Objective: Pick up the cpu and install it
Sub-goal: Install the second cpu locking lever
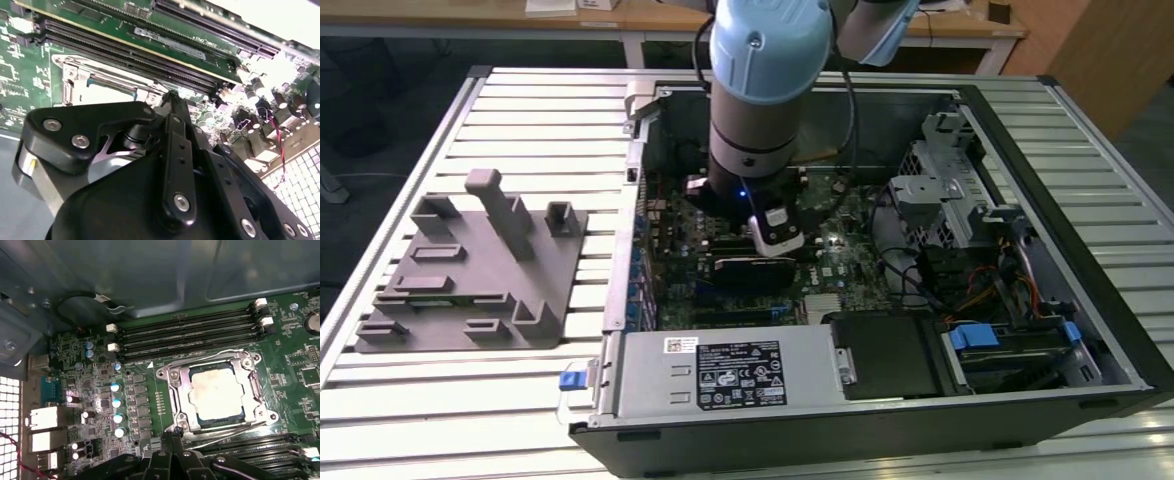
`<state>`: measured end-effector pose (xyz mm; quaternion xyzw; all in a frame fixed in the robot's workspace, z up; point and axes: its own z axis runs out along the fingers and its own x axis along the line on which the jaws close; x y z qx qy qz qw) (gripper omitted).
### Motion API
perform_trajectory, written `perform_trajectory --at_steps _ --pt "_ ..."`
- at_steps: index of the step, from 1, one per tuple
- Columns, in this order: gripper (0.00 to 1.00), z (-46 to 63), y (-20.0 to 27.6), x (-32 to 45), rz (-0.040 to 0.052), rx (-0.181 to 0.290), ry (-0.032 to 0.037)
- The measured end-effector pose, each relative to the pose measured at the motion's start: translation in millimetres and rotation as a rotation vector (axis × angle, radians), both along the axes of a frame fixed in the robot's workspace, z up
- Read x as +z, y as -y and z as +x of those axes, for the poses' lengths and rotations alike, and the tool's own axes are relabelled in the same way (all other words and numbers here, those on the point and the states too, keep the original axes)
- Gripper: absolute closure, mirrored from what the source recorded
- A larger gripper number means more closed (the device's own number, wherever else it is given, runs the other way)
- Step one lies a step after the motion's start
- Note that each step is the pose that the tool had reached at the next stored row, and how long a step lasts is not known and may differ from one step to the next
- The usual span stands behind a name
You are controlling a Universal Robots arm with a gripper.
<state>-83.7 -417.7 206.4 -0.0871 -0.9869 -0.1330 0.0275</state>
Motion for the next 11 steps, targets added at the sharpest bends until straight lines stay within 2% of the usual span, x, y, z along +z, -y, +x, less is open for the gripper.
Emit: perform_trajectory --at_steps 5,9,11 --pt "0.89 7.0 4.1 0.0 0.0001 0.000 0.0000" --pt "0.89 7.7 10.5 0.0 0.0002 0.000 0.0001" --pt "0.89 6.6 12.4 -1.2 0.0055 0.000 0.0001"
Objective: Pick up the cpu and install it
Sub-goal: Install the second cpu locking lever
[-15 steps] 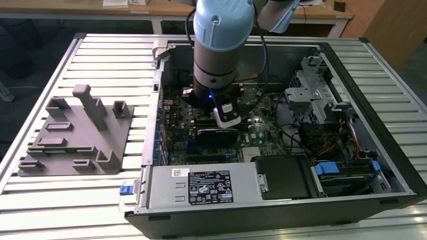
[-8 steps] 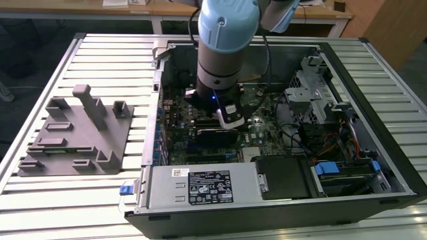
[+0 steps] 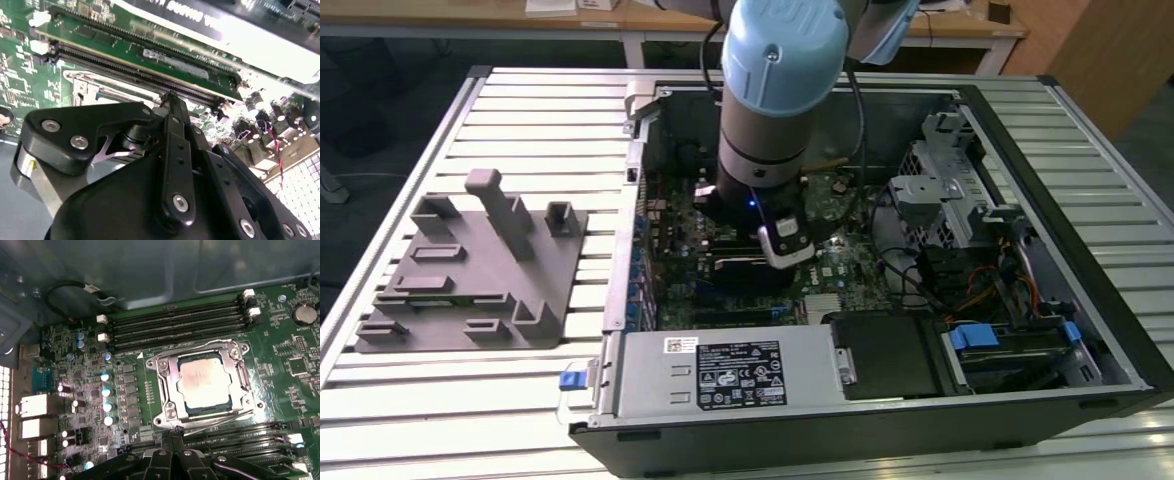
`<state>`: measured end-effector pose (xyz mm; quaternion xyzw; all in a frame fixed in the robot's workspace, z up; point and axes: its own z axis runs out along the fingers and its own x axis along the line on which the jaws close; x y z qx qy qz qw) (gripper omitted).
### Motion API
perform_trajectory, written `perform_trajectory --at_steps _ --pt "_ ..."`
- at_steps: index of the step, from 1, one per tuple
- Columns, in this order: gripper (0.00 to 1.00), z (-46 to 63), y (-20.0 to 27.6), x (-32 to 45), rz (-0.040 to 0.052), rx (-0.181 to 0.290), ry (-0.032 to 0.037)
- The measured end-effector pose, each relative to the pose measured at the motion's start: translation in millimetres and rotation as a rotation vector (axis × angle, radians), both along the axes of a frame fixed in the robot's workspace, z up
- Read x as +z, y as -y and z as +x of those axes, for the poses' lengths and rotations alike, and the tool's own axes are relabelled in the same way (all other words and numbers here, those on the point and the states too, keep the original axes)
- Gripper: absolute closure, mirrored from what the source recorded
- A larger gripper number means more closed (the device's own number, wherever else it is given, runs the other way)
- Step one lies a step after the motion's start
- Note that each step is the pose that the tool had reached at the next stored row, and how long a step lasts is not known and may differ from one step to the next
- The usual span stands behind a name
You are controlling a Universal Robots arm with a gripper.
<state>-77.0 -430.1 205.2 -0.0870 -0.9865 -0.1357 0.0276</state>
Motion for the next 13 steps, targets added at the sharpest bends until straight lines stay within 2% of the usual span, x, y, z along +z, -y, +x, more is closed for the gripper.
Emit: perform_trajectory --at_steps 3,9,11,13 --pt "0.89 -2.7 1.7 -2.2 0.0176 0.000 -0.0002" --pt "0.89 -6.4 4.6 -6.3 0.0618 0.000 0.0000" --pt "0.89 -7.6 4.7 -8.5 0.0702 0.000 0.0001" --pt "0.89 -9.1 4.7 -10.5 0.0745 0.000 0.0003"
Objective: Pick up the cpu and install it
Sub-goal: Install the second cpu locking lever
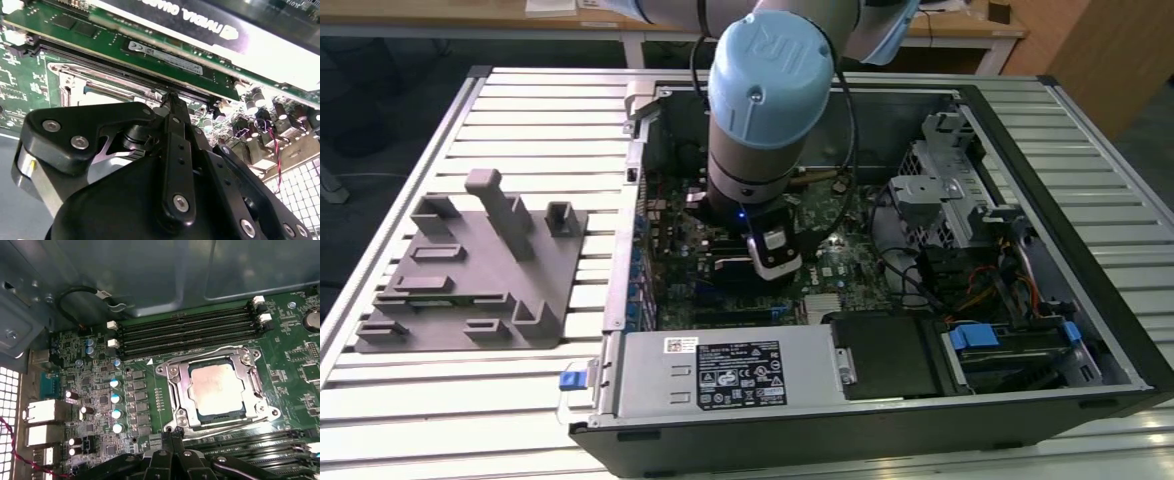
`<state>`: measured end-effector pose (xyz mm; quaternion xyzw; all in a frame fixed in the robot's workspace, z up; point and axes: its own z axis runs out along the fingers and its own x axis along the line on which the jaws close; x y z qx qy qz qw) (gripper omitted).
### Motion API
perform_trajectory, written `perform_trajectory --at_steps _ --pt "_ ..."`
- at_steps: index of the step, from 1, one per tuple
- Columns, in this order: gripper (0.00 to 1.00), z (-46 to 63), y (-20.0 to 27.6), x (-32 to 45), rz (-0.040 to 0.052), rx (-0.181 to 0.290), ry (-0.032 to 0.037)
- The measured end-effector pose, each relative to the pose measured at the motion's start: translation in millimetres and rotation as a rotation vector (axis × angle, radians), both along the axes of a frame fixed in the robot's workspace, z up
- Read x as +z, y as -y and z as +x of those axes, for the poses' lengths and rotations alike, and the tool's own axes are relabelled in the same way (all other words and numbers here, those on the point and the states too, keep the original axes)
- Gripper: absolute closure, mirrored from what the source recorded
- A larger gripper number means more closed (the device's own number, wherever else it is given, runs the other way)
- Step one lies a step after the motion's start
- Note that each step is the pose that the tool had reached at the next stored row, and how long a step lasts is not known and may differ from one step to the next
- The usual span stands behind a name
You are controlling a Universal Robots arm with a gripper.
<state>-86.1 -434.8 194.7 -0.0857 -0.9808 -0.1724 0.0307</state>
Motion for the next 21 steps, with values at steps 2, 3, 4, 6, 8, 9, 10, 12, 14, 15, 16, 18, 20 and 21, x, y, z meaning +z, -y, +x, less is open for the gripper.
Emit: perform_trajectory --at_steps 2,3,4,6,8,9,10,12,14,15,16,18,20,21 --pt "0.89 -0.2 0.0 -1.1 0.0022 0.000 0.0001" --pt "0.89 -0.3 0.0 -1.5 0.0035 0.000 -0.0001" --pt "0.89 -0.3 -0.1 -1.9 0.0059 0.000 -0.0001" --pt "0.89 -0.2 -0.2 -2.8 0.0121 0.000 0.0001" --pt "0.89 -0.2 -0.3 -4.0 0.0178 0.000 0.0001" --pt "0.89 -0.2 -0.5 -4.7 0.0197 0.000 0.0001" --pt "0.89 -0.2 -0.7 -5.3 0.0208 0.000 0.0001" --pt "0.89 -0.2 -1.2 -6.6 0.0229 0.000 0.0001" --pt "0.89 -0.4 -1.4 -7.6 0.0255 0.000 -0.0001" --pt "0.89 -0.4 -1.5 -8.1 0.0271 0.000 0.0000" --pt "0.89 -0.4 -1.6 -8.5 0.0282 0.000 0.0001" --pt "0.89 -0.4 -1.7 -9.5 0.0292 0.000 0.0002" --pt "0.89 -0.5 -1.6 -10.9 0.0289 0.000 0.0001" --pt "0.89 -0.6 -1.5 -11.7 0.0288 0.000 0.0000"
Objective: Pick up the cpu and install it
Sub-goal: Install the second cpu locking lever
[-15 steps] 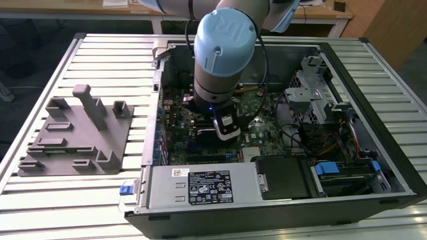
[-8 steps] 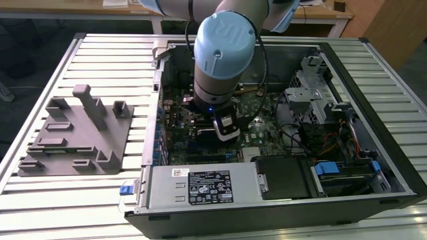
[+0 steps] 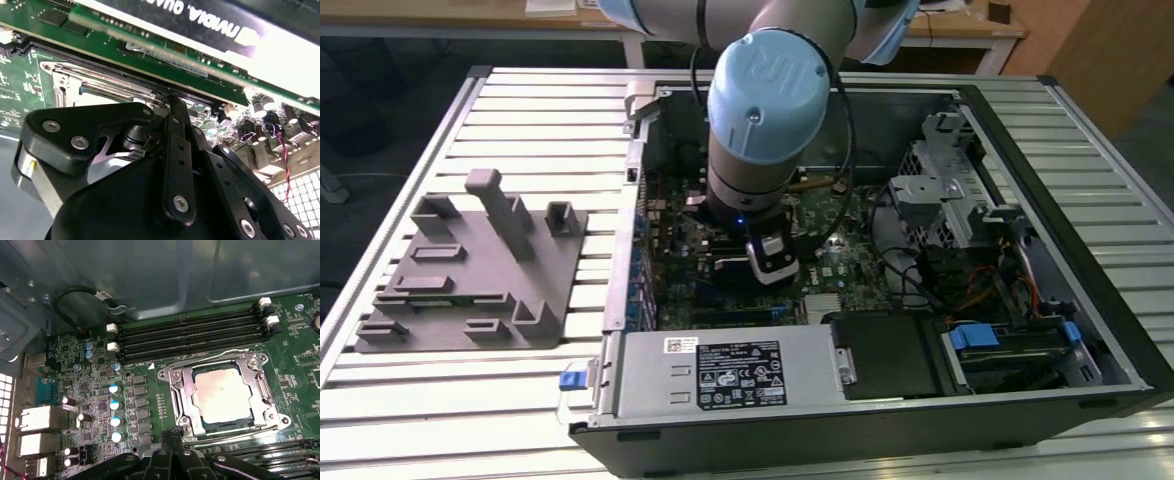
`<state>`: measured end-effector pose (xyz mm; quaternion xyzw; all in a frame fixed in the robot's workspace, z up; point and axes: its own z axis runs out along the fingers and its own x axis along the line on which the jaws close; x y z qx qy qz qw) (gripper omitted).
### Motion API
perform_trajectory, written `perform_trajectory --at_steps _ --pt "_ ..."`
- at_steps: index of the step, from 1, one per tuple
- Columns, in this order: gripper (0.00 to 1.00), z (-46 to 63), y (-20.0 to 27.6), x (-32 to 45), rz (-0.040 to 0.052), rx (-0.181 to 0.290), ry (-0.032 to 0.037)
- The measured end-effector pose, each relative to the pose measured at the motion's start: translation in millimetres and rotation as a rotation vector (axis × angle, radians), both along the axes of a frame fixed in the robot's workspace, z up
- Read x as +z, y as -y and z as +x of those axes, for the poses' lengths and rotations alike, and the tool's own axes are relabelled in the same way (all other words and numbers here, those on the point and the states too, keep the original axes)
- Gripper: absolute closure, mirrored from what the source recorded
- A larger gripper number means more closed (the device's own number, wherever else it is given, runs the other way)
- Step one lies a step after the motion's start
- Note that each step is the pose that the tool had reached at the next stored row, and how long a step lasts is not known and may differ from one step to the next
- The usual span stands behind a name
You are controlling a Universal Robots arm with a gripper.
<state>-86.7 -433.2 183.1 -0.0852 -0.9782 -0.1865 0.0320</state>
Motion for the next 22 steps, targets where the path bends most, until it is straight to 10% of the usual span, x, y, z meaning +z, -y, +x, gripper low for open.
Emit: perform_trajectory --at_steps 22 --pt "0.89 -1.8 -7.2 5.9 -0.0119 0.000 0.0012"
